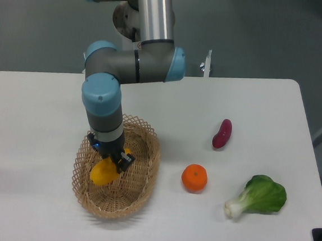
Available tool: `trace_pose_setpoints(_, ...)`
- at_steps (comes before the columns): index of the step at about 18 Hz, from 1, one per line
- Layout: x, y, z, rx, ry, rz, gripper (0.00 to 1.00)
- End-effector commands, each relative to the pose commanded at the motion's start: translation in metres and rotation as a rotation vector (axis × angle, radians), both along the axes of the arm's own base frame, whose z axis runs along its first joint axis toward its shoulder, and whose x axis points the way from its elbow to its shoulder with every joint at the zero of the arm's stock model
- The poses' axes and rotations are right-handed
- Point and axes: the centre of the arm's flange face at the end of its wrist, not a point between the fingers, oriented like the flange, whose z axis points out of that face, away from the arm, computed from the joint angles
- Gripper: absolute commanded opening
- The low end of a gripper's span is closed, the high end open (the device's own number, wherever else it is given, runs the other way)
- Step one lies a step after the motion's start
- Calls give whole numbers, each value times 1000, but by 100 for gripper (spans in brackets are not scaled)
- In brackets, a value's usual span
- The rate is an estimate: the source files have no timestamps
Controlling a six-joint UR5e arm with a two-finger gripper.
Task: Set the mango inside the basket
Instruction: 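Open the gripper to release the mango into the basket, then raise the gripper out of the basket and move toward the orange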
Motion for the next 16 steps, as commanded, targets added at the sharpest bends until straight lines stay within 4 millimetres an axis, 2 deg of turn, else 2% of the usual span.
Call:
trace_pose_setpoints(6, 4, 0, -10, -21, -5, -19, 49)
trace_pose_setpoints(11, 4, 1, -11, -24, -3, -21, 54)
trace_pose_setpoints(12, 4, 1, -11, -23, -2, -21, 64)
trace_pose_setpoints(14, 4, 1, -9, -19, 0, -21, 97)
trace_pose_setpoints(16, 4, 1, -5, -11, 2, -21, 100)
